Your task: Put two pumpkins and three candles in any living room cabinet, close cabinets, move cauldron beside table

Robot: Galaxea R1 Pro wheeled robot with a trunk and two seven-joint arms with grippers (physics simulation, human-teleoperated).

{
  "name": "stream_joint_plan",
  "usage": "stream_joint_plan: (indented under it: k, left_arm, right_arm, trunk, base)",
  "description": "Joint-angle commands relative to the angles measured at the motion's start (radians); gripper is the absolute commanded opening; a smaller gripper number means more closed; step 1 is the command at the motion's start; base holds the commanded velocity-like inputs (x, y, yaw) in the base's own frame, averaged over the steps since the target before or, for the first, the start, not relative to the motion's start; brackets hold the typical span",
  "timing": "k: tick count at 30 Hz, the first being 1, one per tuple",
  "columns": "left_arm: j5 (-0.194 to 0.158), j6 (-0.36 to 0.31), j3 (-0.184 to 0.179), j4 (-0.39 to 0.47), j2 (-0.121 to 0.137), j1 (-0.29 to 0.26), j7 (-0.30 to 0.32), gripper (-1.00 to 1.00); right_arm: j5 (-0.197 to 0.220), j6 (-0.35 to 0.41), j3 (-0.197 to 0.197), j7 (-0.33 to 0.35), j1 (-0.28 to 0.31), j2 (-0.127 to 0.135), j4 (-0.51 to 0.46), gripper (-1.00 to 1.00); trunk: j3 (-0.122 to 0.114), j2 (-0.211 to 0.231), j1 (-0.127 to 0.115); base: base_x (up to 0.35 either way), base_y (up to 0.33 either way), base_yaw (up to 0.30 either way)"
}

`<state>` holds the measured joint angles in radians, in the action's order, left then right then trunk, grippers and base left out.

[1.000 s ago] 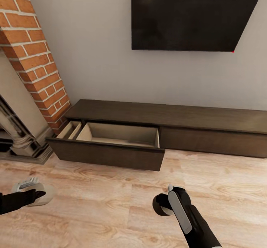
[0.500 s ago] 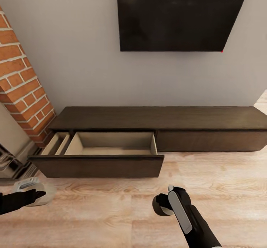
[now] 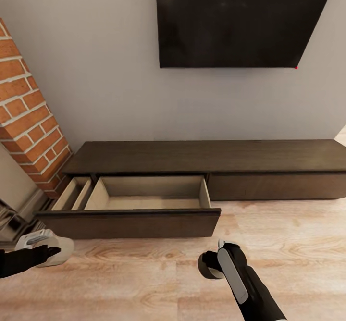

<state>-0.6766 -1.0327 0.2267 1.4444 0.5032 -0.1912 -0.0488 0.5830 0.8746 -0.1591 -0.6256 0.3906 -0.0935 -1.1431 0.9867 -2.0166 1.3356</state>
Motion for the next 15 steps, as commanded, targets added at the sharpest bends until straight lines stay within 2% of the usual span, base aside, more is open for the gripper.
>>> stream_joint_plan:
  k: [1,11,15]
  left_arm:
    - [-0.007,-0.004,0.001,0.001,0.0,-0.001,-0.005,-1.0]
    - [-0.007,-0.002,0.002,0.001,0.0,-0.001,-0.003,-1.0]
    - [-0.008,-0.003,0.006,0.001,0.0,-0.001,-0.002,-1.0]
  right_arm:
    - [0.011,0.0,0.0,-0.01,0.001,0.0,0.0,-1.0]
    - [0.02,-0.007,0.007,-0.012,0.002,0.0,0.0,-1.0]
    - [0.017,-0.004,0.003,-0.014,0.002,-0.001,0.001,-1.0]
  trunk:
    - [0.001,0.0,0.0]
    - [0.001,0.0,0.0]
    - [0.001,0.0,0.0]
  base:
    - [0.087,0.05,0.0]
    - [0.248,0.149,0.0]
    - [0.063,0.042,0.0]
